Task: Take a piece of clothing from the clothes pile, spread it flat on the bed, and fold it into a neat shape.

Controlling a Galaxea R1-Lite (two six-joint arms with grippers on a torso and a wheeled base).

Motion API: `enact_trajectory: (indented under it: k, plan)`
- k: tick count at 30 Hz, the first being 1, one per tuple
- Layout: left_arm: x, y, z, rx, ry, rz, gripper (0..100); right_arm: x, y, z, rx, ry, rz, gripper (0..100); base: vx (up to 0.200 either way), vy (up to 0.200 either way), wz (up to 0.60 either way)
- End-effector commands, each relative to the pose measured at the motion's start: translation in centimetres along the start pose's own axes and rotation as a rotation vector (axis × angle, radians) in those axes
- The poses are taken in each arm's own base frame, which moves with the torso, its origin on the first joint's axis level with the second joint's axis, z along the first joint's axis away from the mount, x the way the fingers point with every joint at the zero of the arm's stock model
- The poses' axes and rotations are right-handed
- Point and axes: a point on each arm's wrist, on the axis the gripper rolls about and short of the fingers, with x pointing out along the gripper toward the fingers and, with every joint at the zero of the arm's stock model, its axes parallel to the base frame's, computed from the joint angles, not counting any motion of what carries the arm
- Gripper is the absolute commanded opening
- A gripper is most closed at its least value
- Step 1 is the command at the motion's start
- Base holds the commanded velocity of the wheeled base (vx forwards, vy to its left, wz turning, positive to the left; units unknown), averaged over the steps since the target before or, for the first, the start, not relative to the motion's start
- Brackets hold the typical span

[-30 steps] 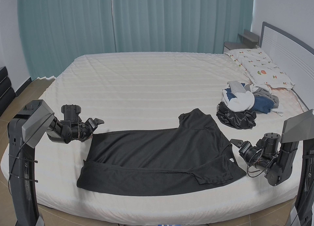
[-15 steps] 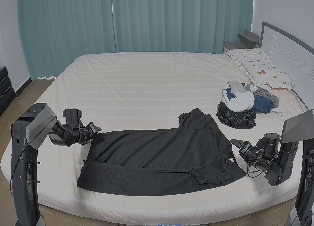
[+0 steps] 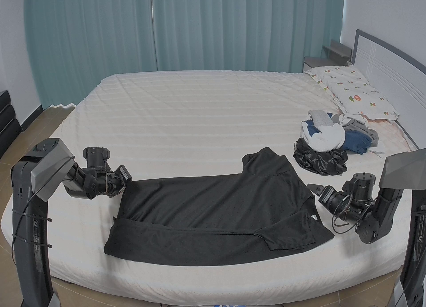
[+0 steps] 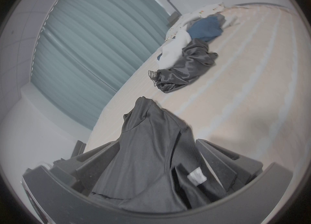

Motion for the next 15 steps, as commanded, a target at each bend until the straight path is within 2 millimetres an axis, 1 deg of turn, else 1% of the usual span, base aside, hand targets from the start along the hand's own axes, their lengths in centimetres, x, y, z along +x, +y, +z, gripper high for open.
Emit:
enact_trajectory:
  k: [1,2,3,4,6,7,8,9,11,13,15]
  plan:
    - [-1.3,-0.8,0.8,-0.054,-0.059,-0.038,0,3.6,0.9,2.0,-0.13,-0.015,0.023,100,0.0,0.0,0.0]
    - [-1.3,-0.9,0.8,-0.06,-0.062,-0.042,0,3.8,1.0,2.1,-0.134,-0.015,0.025,100,0.0,0.0,0.0]
    - [-1.5,-1.0,0.8,-0.087,-0.069,-0.052,0,5.3,1.7,2.5,-0.155,-0.008,0.042,100,0.0,0.0,0.0]
    - [-1.6,-1.0,0.8,-0.093,-0.069,-0.052,0,5.7,1.8,2.6,-0.162,-0.005,0.045,100,0.0,0.0,0.0]
    - [-1.7,-0.8,0.7,-0.108,-0.062,-0.049,0,7.9,3.1,3.3,-0.207,0.017,0.067,100,0.0,0.0,0.0]
    - [-1.7,-0.7,0.5,-0.109,-0.056,-0.047,0,8.8,3.3,3.6,-0.219,0.029,0.069,100,0.0,0.0,0.0]
    - [-1.7,-0.7,0.5,-0.109,-0.055,-0.048,0,9.1,3.4,3.7,-0.222,0.034,0.071,100,0.0,0.0,0.0]
    - [-1.7,-0.6,0.4,-0.11,-0.051,-0.047,0,10.3,3.6,4.0,-0.238,0.054,0.065,100,0.0,0.0,0.0]
    - [-1.7,-0.5,0.4,-0.113,-0.05,-0.047,0,11.6,3.9,4.5,-0.256,0.065,0.067,100,0.0,0.0,0.0]
    - [-1.7,-0.4,0.4,-0.113,-0.048,-0.047,0,12.9,3.8,4.5,-0.278,0.094,0.062,100,0.0,0.0,0.0]
    - [-1.6,-0.4,0.3,-0.114,-0.047,-0.044,0,13.9,3.6,4.6,-0.306,0.106,0.058,100,0.0,0.0,0.0]
